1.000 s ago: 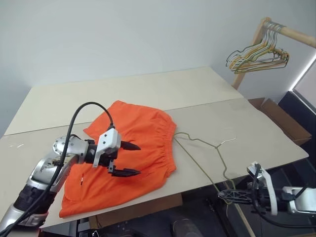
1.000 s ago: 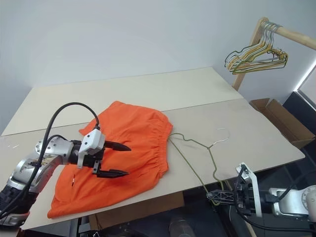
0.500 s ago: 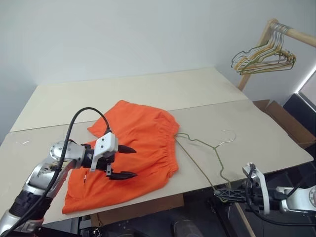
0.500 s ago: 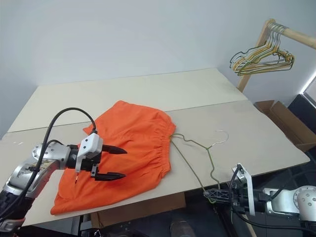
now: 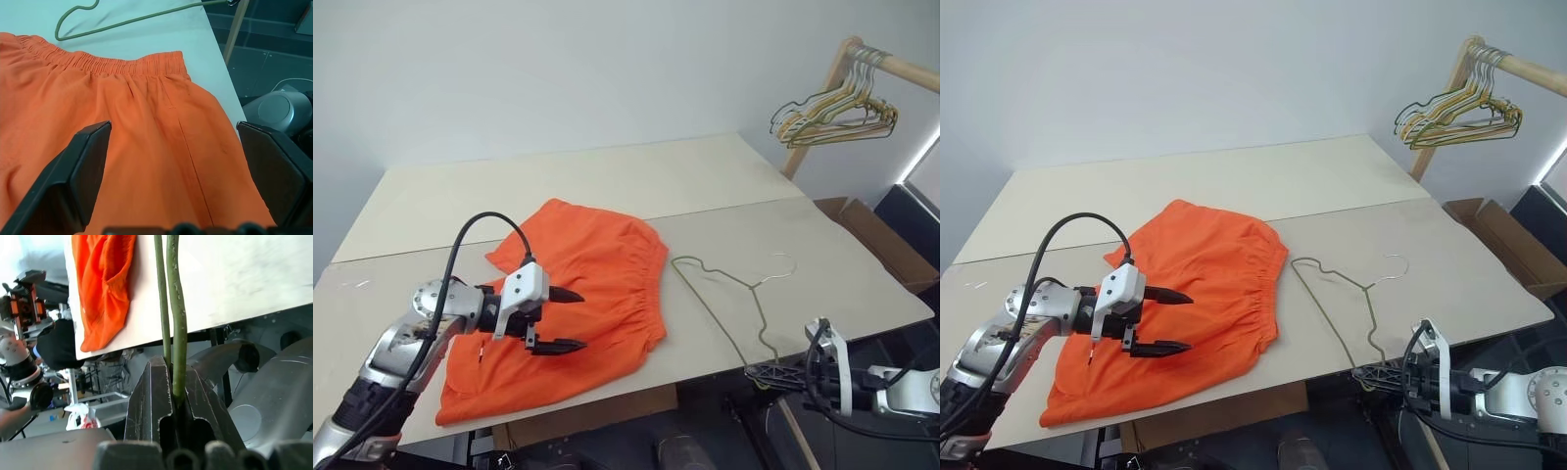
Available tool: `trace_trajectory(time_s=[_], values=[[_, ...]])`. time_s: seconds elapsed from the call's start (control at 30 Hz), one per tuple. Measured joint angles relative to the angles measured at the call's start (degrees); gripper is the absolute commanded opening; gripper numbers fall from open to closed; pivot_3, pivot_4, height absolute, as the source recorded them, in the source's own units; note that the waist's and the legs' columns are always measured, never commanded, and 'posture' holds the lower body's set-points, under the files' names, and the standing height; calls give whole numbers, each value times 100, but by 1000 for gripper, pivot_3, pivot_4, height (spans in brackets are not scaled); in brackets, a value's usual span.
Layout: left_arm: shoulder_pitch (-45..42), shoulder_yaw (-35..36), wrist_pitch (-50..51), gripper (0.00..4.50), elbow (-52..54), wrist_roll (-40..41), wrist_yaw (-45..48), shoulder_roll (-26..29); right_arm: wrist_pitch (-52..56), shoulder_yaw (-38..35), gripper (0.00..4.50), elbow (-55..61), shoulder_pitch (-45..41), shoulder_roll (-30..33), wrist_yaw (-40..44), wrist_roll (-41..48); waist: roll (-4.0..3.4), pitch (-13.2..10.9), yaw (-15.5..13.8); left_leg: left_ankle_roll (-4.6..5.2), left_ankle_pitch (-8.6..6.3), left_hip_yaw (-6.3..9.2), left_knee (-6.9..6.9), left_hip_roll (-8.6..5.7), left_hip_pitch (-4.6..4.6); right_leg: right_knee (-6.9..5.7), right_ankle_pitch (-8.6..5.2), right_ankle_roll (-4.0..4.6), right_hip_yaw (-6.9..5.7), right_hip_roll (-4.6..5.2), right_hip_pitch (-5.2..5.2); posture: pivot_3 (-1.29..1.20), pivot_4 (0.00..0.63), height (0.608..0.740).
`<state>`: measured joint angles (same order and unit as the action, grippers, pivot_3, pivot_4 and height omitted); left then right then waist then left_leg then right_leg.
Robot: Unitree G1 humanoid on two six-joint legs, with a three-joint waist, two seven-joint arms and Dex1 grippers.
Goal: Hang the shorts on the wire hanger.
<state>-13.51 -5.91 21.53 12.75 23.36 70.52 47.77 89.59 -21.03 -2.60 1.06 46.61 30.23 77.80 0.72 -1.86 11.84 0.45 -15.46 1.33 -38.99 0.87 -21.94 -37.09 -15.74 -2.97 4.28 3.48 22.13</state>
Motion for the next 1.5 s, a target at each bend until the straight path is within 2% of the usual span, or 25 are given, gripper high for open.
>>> trace_trajectory(time_s=[0.5,0.93,1.27,1.5], values=[[68,1,0,4441,59,-44,-45,0,101,174,0,100,5,-283,9,-15,-1,0,-4,0,0,1,0,0,1,-1,0,0,0,0,0,-225,0,740],[71,-5,-2,4441,89,-79,-77,-63,108,-34,0,5,11,-266,16,-231,-2,1,0,0,0,0,0,0,1,-1,0,0,0,0,-1,-235,0,740],[78,-5,-6,4441,92,-96,-92,-64,163,-34,0,109,54,-487,20,-221,-3,2,-2,0,0,1,0,0,1,-1,0,0,0,1,0,-225,0,740],[103,-5,-8,4441,94,-130,-128,-64,188,-13,0,415,208,-484,436,-176,-3,2,-9,0,0,1,0,0,0,-1,0,0,0,1,0,-213,0,740]])
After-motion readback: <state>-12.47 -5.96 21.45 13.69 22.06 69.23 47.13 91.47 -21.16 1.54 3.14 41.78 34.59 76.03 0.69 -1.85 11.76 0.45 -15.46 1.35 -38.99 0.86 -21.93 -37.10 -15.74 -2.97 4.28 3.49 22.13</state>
